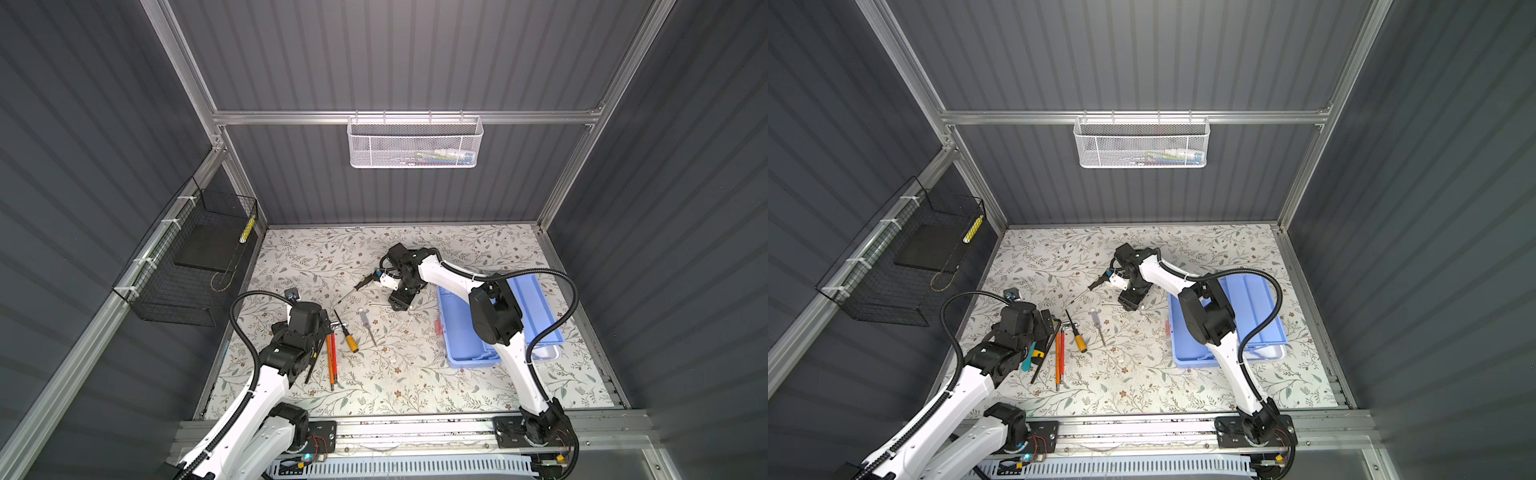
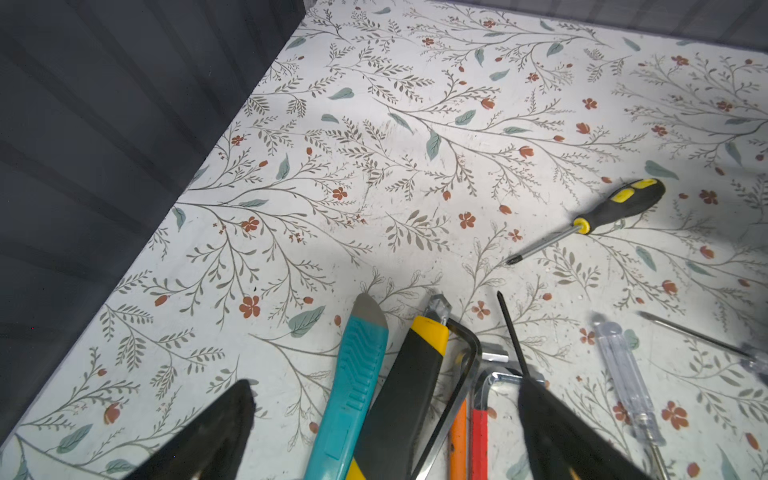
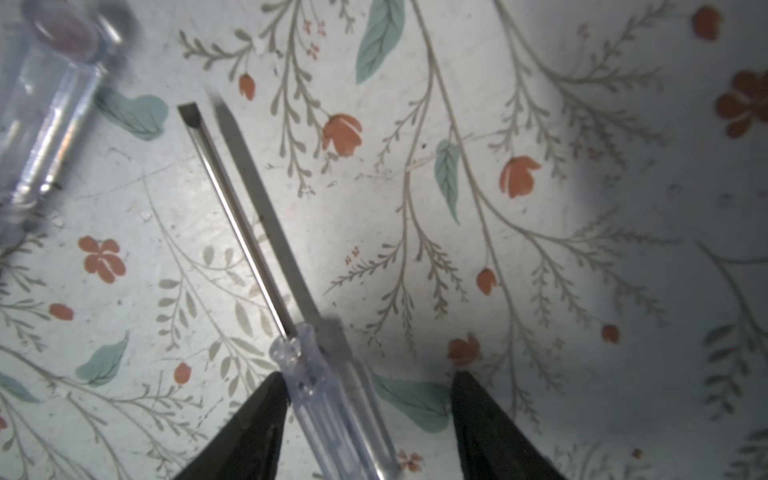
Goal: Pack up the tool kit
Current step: 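Reach the right gripper to the clear-handled screwdriver while the left moves over the tools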
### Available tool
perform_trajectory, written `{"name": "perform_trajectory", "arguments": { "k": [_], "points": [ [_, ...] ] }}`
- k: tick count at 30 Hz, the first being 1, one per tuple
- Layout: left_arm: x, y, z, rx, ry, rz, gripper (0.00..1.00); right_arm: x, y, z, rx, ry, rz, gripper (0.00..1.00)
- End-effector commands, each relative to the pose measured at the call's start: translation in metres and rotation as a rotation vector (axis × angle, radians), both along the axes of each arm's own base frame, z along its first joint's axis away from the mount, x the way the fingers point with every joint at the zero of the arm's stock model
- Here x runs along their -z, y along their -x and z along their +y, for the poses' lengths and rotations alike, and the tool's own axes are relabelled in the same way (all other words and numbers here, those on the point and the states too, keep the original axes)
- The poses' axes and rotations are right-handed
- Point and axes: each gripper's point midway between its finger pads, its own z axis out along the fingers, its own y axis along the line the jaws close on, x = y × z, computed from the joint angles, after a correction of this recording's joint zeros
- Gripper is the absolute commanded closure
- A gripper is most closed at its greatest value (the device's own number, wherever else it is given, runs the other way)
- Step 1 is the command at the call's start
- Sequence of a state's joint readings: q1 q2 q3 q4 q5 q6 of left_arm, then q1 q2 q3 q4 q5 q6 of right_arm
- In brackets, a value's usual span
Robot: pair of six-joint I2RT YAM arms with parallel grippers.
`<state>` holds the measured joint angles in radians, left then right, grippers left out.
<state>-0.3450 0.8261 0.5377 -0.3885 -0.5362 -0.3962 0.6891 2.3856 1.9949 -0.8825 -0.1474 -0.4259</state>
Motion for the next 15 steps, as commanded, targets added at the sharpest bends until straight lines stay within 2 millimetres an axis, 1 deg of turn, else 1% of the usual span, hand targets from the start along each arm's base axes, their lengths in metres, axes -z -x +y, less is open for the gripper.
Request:
{"name": "perform_trajectory", "arguments": {
  "k": [1,8,12,15],
  "points": [
    [-0.007,-0.002,0.004,-0.023,0.000,-0.017,0.00,0.020,0.017,-0.008,-0.004,0.058,0.054,0.39],
    [-0.006,-0.002,0.004,-0.029,-0.004,-0.008,0.01,0.033,0.035,-0.008,0.007,0.115,0.044,0.52],
    [-0.007,0.000,0.006,-0.034,0.000,-0.020,0.01,0.039,0.042,-0.016,0.061,0.157,0.043,0.61],
    [-0.008,0.000,0.006,-0.035,0.001,-0.022,0.01,0.037,0.044,-0.021,0.115,0.173,0.033,0.69]
  ]
}}
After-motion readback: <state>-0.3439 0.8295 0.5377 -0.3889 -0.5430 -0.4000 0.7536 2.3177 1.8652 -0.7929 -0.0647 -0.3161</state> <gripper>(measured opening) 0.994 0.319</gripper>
